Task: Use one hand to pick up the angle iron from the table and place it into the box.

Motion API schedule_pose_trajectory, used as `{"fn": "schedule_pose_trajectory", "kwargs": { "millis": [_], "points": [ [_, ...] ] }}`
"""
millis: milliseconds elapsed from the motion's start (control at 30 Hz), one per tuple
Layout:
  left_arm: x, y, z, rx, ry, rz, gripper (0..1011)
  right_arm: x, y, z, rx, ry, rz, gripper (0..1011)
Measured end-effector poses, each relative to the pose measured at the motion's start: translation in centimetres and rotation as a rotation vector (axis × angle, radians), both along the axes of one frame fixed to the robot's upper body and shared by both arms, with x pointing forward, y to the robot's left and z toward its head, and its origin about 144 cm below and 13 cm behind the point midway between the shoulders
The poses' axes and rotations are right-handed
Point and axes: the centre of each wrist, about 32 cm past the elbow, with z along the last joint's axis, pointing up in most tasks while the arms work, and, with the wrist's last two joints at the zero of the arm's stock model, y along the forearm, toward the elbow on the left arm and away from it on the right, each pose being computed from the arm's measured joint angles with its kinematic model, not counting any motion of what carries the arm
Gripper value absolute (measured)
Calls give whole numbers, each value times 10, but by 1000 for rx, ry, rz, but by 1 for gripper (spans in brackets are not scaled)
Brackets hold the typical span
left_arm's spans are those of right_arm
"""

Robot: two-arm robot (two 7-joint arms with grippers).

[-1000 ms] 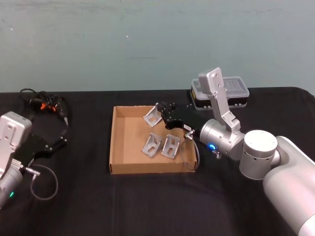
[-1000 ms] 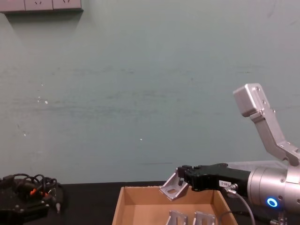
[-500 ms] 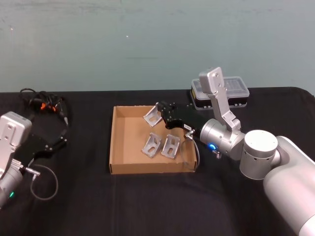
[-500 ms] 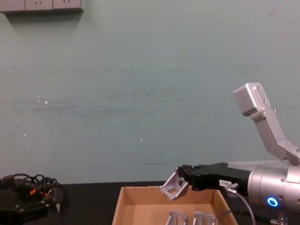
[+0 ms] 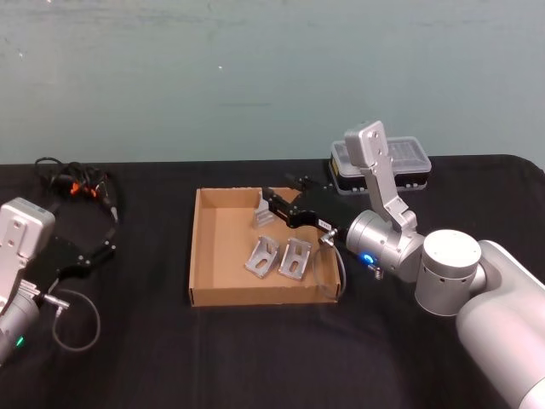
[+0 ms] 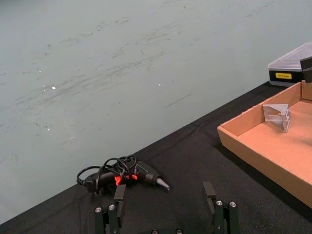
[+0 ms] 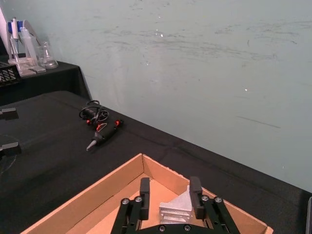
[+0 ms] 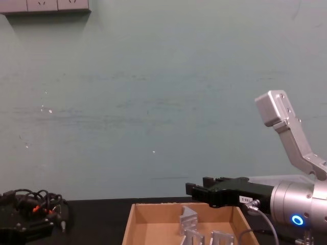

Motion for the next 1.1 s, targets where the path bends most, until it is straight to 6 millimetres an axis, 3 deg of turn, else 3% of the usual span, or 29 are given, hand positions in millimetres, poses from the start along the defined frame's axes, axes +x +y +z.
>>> {"fn": "schedule_pose_trajectory", "kwargs": {
  "millis": [200, 600, 1100],
  "points": [
    [0, 0, 0, 0, 0, 0, 1000, 0, 0, 0, 0, 0, 0, 692],
    [0, 0, 0, 0, 0, 0, 1000, -6, -1, 1, 6, -18, 3, 1003],
    [0, 0, 0, 0, 0, 0, 1000, -67, -8, -6, 86, -114, -207, 1003]
  ]
}}
